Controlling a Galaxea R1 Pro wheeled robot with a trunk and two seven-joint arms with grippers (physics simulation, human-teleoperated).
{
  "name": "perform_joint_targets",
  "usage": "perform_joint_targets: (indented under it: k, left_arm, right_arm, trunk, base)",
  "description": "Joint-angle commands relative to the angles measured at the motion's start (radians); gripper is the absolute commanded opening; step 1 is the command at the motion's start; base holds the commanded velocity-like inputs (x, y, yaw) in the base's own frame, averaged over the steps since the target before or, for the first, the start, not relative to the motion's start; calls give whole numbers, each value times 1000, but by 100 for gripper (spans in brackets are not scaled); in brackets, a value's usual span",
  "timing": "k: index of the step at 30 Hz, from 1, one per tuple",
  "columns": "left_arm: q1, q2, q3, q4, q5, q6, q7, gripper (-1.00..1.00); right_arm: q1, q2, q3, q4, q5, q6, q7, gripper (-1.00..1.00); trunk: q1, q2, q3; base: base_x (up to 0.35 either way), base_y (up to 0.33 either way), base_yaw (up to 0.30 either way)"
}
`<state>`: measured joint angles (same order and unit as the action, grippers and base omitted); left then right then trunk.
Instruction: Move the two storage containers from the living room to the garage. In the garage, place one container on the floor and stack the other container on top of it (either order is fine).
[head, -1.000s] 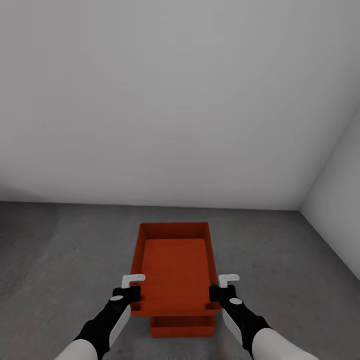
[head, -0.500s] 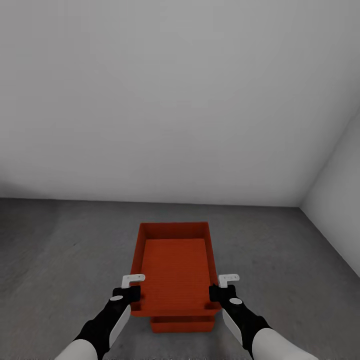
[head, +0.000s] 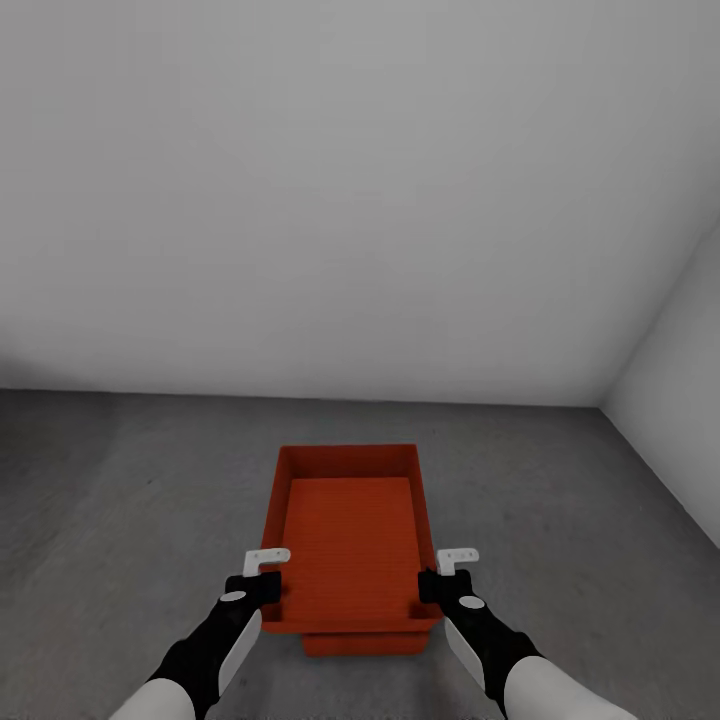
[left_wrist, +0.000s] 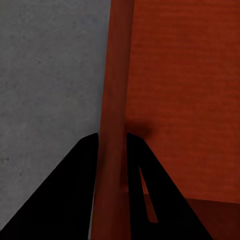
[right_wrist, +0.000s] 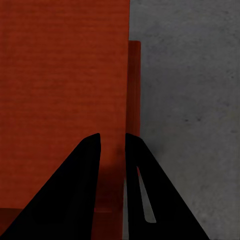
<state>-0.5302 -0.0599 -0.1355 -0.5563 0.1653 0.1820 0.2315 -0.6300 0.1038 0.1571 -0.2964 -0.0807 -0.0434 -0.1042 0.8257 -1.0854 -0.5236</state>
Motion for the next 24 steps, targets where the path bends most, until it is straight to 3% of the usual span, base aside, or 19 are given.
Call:
perform_joint_targets:
  k: [1,24]
  left_arm:
    - [-1,2,19,-20,-6,-1,15,-100]
    - [-1,2,19,-22,-6,-1,15,-100]
  right_arm:
    - [0,-19,-14,3,-11,-4,-69,-100]
    - [0,-19,-14,4,-12,-5,-70,-100]
  trunk:
    - [0,-1,-3]
    - [0,-1,-31]
  base:
    - [0,0,0]
    - [0,0,0]
